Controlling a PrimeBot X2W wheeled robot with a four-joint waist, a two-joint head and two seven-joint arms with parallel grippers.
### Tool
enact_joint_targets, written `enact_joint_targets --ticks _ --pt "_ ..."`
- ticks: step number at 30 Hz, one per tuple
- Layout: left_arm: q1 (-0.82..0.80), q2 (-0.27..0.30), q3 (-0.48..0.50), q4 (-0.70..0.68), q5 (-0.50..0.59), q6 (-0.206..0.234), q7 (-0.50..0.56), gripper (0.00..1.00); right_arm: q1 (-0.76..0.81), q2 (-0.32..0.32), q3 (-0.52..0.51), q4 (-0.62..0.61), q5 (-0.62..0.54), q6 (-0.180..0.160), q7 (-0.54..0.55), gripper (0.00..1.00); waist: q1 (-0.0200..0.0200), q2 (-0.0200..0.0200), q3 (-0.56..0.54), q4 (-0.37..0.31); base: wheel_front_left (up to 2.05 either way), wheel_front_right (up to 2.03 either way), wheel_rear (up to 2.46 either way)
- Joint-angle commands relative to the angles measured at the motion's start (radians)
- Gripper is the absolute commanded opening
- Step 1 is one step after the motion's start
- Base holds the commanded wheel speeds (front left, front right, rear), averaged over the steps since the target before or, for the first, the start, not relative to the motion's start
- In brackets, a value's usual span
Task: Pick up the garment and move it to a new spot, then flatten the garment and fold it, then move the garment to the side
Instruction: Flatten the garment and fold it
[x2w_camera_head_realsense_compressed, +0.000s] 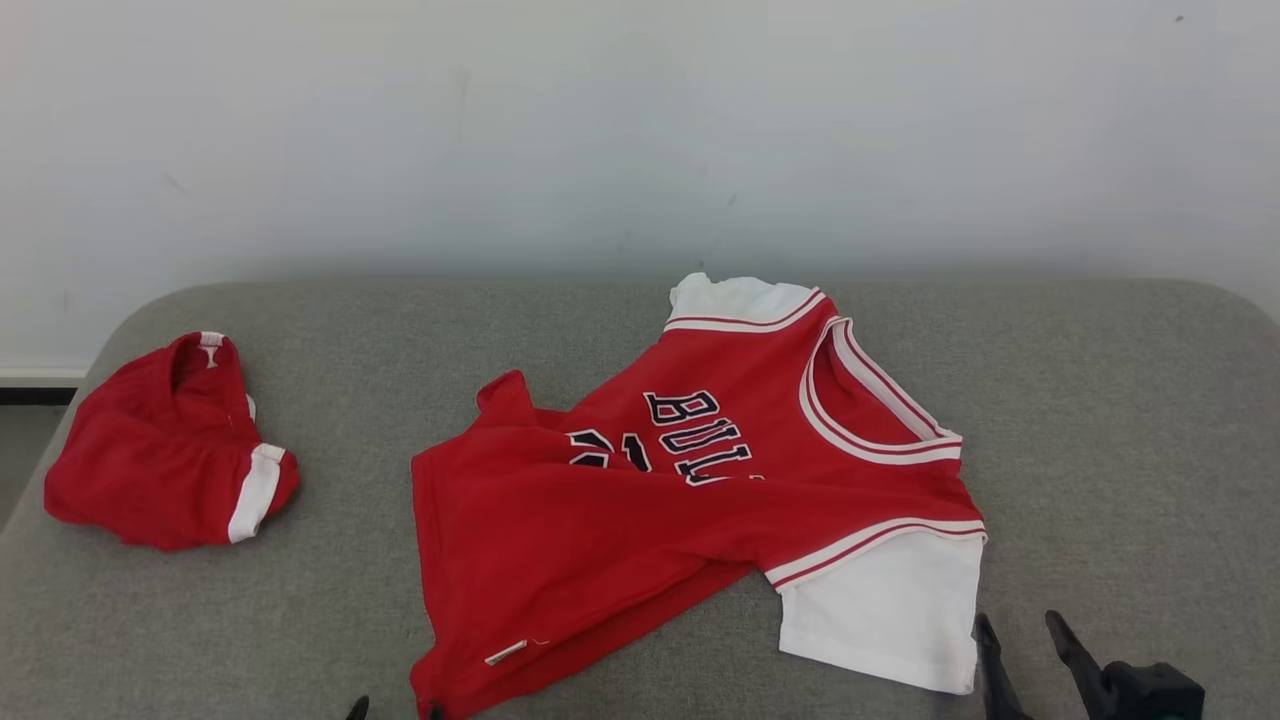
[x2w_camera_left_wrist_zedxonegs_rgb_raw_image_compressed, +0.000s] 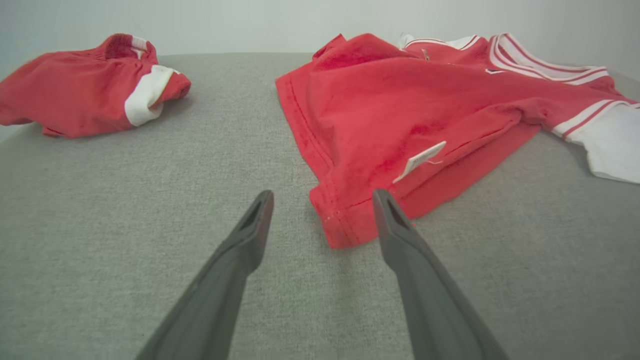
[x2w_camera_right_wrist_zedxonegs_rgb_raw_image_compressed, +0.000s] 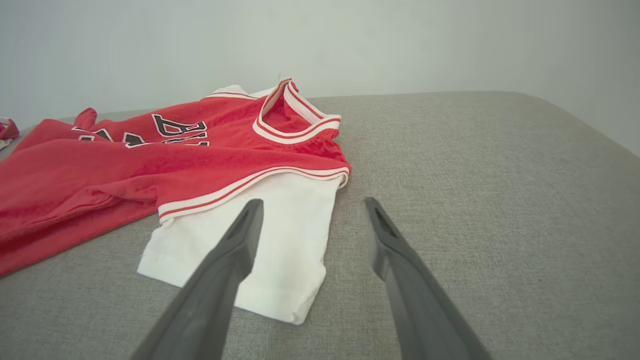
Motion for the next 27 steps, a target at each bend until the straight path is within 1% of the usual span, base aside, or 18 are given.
enact_joint_targets --ticks 1,6,12,16,17,18,21,22,23,24,25,26,27 --pt "-0.023 0.006 -0.012 0.026 -0.009 -0.007 -0.003 1.0 -0.017 0.002 0.007 0.02 -0.001 -0.002 0.006 1.0 -0.0001 -0.0001 0.008 -0.002 0.0 0.0 0.0" --pt "-0.086 0.009 -0.052 0.137 -0.08 -0.005 -0.01 1.0 -0.072 0.006 0.025 0.126 0.005 -0.002 -0.011 1.0 -0.0001 -0.0001 0.026 -0.005 0.0 0.0 0.0" --pt "-0.166 0.029 -0.123 0.233 -0.165 -0.004 -0.012 1.0 -0.115 0.013 0.033 0.252 -0.001 -0.002 -0.022 1.0 -0.0001 -0.0001 0.037 -0.002 0.0 0.0 0.0" --pt "-0.211 0.04 -0.158 0.296 -0.223 -0.004 -0.012 1.0 -0.144 0.02 0.042 0.324 0.004 -0.002 -0.034 1.0 -0.0001 -0.0001 0.044 -0.008 0.0 0.0 0.0" --pt "-0.223 0.044 -0.175 0.325 -0.247 -0.004 -0.012 1.0 -0.163 0.027 0.049 0.357 0.005 -0.002 -0.039 1.0 -0.0001 -0.0001 0.047 -0.012 0.0 0.0 0.0" --pt "-0.223 0.044 -0.175 0.325 -0.247 -0.004 -0.012 1.0 -0.163 0.027 0.049 0.357 0.005 -0.002 -0.039 1.0 -0.0001 -0.0001 0.047 -0.012 0.0 0.0 0.0" --pt "-0.248 0.048 -0.208 0.347 -0.284 -0.005 -0.013 1.0 -0.191 0.033 0.061 0.414 0.012 -0.002 -0.043 1.0 -0.0001 -0.0001 0.052 -0.015 0.0 0.0 0.0" --pt "-0.253 0.047 -0.221 0.352 -0.291 -0.005 -0.013 0.98 -0.199 0.036 0.069 0.432 0.014 -0.002 -0.045 1.0 -0.0001 -0.0001 0.053 -0.015 0.0 0.0 0.0" --pt "-0.258 0.05 -0.228 0.354 -0.302 -0.005 -0.013 0.33 -0.204 0.04 0.076 0.45 0.021 -0.002 -0.043 1.0 -0.0001 -0.0001 0.053 -0.014 0.0 0.0 0.0" --pt "-0.261 0.051 -0.237 0.359 -0.315 -0.005 -0.013 0.0 -0.211 0.043 0.083 0.467 0.028 -0.002 -0.043 1.0 -0.0001 -0.0001 0.054 -0.014 0.0 0.0 0.0" --pt "-0.264 0.055 -0.248 0.364 -0.321 -0.005 -0.013 0.0 -0.219 0.044 0.088 0.483 0.032 -0.002 -0.043 0.44 -0.0001 -0.0001 0.054 -0.013 0.0 0.0 0.0" --pt "-0.267 0.057 -0.255 0.368 -0.332 -0.005 -0.013 0.0 -0.224 0.047 0.093 0.502 0.038 -0.002 -0.042 0.11 -0.0001 -0.0001 0.054 -0.013 0.0 0.0 0.0" --pt "-0.268 0.054 -0.261 0.374 -0.351 -0.005 -0.013 0.0 -0.229 0.05 0.1 0.52 0.046 -0.002 -0.041 0.0 -0.0001 -0.0001 0.054 -0.012 0.0 0.0 0.0"
